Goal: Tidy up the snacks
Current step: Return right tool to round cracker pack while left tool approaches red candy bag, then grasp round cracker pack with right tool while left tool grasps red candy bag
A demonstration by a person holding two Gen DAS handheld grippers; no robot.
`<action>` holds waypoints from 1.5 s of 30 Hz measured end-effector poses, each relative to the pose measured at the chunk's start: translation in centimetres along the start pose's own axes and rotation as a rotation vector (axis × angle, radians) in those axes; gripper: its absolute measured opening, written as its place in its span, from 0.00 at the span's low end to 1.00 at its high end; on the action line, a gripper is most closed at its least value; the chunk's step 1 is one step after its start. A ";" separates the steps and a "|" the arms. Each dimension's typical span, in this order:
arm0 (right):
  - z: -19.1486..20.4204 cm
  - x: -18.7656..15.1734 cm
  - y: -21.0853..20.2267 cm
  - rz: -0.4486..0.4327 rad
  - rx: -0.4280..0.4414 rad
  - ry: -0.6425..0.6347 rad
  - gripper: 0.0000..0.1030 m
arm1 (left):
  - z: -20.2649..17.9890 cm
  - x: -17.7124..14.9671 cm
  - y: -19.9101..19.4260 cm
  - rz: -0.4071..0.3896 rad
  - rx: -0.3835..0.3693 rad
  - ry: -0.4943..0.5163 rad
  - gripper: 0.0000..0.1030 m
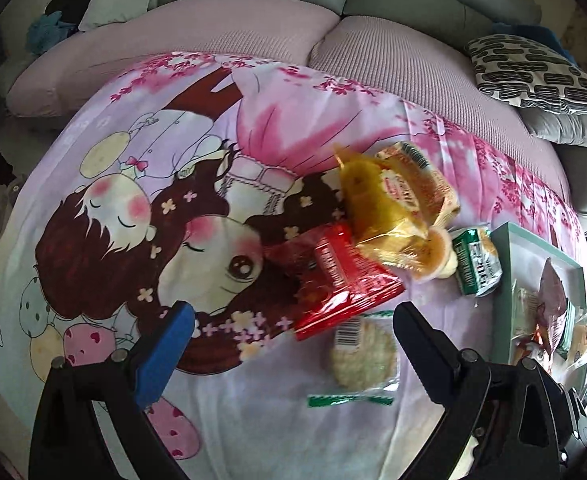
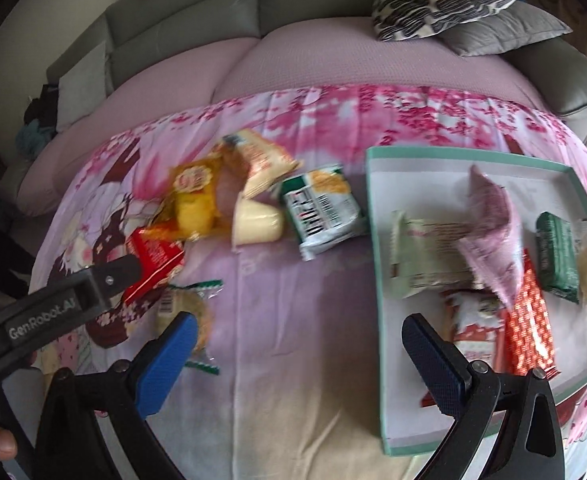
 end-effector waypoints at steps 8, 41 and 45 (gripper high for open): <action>3.3 -0.8 1.1 0.027 0.026 -0.032 1.00 | 2.7 0.4 0.0 -0.009 0.008 -0.047 0.97; 5.3 -2.1 6.6 0.077 -0.106 -0.117 0.91 | 4.1 0.6 1.9 0.045 -0.103 -0.150 0.97; 3.5 -1.6 6.5 0.071 -0.136 -0.075 0.90 | 3.0 1.0 2.4 0.056 -0.116 -0.136 0.96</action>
Point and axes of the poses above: each gripper's, at about its wrist camera, not at the fingertips, and y roughly the way its jaws point, z to its left, x to its top, the point moved 10 cm from there along y, roughly the way its jaws point, and after that the axes turned 3 degrees about -z, right-handed, at the moved point
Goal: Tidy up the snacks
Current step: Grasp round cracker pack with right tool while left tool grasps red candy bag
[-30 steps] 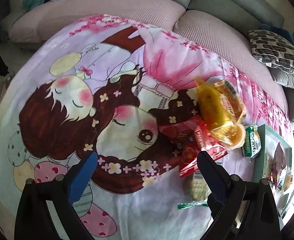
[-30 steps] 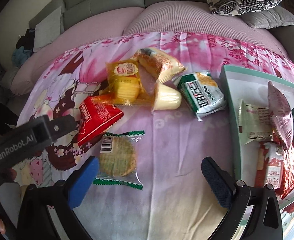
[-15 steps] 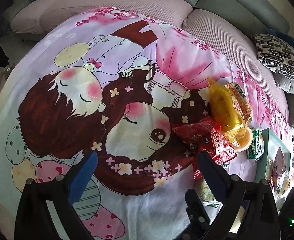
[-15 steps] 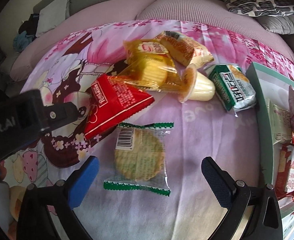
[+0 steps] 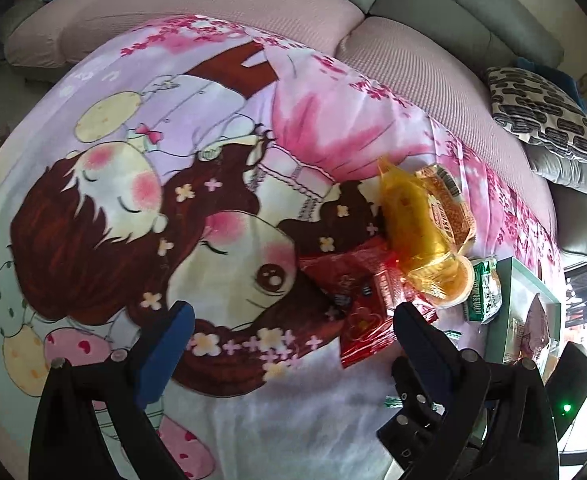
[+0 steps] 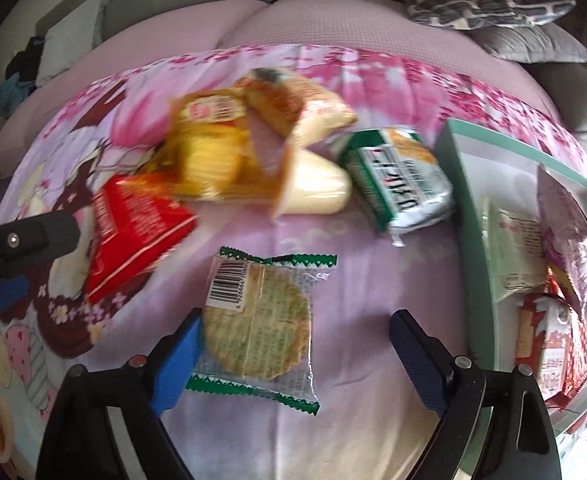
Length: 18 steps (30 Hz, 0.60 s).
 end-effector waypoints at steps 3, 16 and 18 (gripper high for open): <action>-1.4 0.1 0.0 0.003 -0.010 0.029 0.83 | -0.8 0.1 0.4 0.011 -0.021 0.002 0.96; -2.8 0.6 -0.5 -0.014 0.015 0.021 0.62 | -3.3 1.0 2.9 0.016 -0.063 0.009 0.96; -2.8 0.5 -0.6 -0.017 0.016 0.020 0.60 | -3.2 1.1 3.2 0.021 -0.066 0.001 0.95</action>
Point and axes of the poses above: each gripper's, at about its wrist camera, not at the fingertips, and y roughly the way its jaws point, z to its left, x to its top, the point moved 10 cm from there along y, roughly the way its jaws point, and after that the axes turned 3 degrees about -z, right-handed, at the moved point
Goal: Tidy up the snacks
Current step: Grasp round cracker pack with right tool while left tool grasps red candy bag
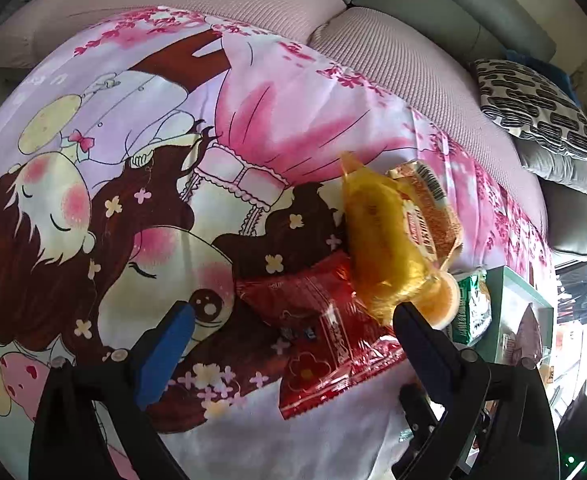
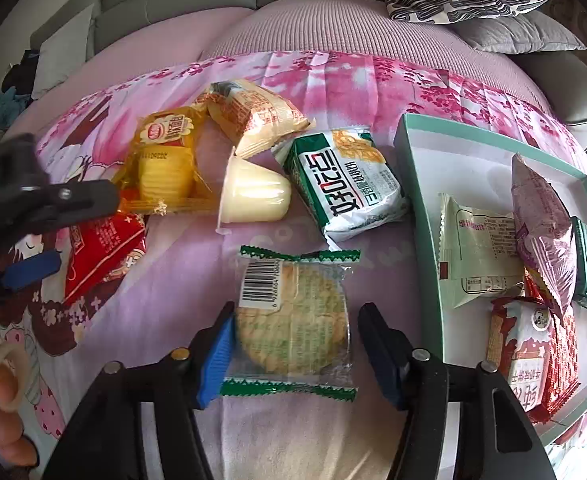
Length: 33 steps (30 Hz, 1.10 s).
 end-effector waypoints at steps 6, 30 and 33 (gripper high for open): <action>-0.3 0.0 0.1 0.003 0.010 0.003 0.59 | -0.4 0.0 0.5 0.002 -0.046 -0.006 0.75; -0.5 -0.4 -0.7 0.000 0.079 0.037 0.51 | -1.4 -1.9 -1.4 -0.015 -0.003 0.091 0.48; -0.4 -0.3 -1.3 -0.012 0.096 0.041 0.51 | -1.9 -1.9 -1.9 -0.031 -0.004 0.109 0.46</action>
Point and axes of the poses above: each gripper's, at about its wrist camera, not at the fingertips, and y roughly the way its jaws point, z to its left, x to its top, the point moved 10 cm from there along y, roughly the way its jaws point, and after that the axes turned 3 degrees about -z, right-handed, at the moved point
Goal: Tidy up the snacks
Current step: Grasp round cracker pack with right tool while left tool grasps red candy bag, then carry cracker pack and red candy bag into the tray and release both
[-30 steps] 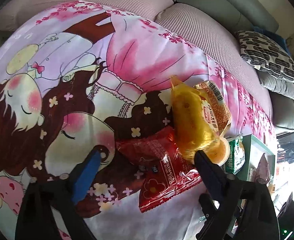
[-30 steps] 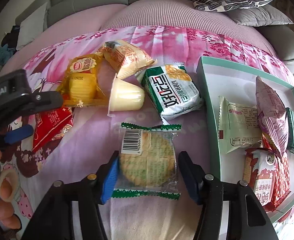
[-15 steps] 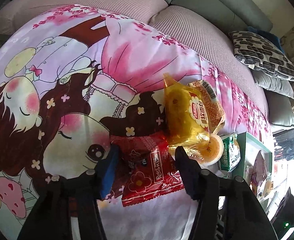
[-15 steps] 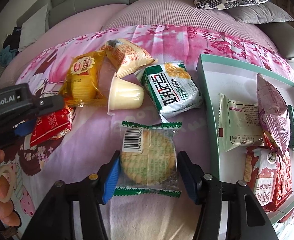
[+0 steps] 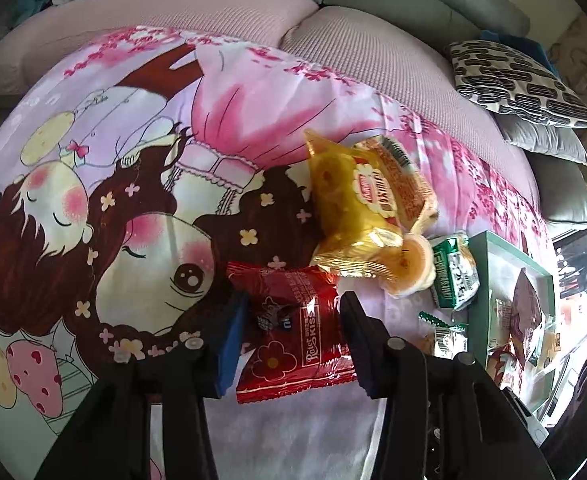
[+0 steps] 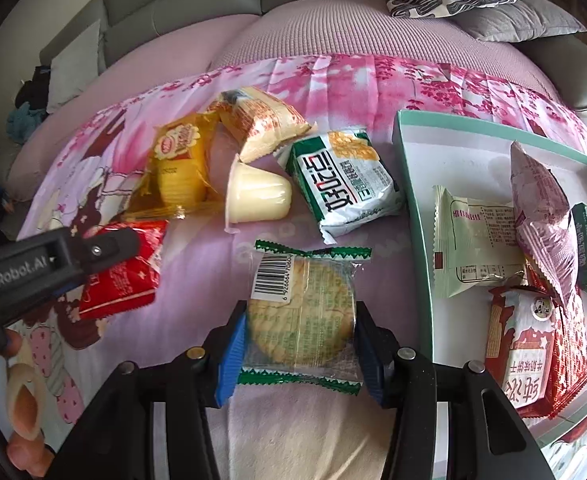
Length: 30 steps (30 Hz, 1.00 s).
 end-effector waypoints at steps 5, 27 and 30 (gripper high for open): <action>0.0 0.4 -1.0 -0.023 0.013 0.005 0.51 | -0.7 0.1 -0.8 -0.019 -0.014 0.011 0.36; -1.4 1.5 -3.4 -0.075 0.034 0.051 0.51 | -2.9 0.8 -3.6 -0.079 -0.044 0.054 0.36; -1.7 1.5 -3.5 -0.078 0.029 0.054 0.51 | -3.5 0.7 -3.8 -0.084 -0.054 0.064 0.36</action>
Point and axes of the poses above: each gripper's, at about its wrist camera, not at the fingertips, and y roughly the way its jaws point, z to its left, x to its top, the point moved 10 cm from there along y, roughly the way its jaws point, and after that the axes turned 3 degrees about -z, right-handed, at the moved point
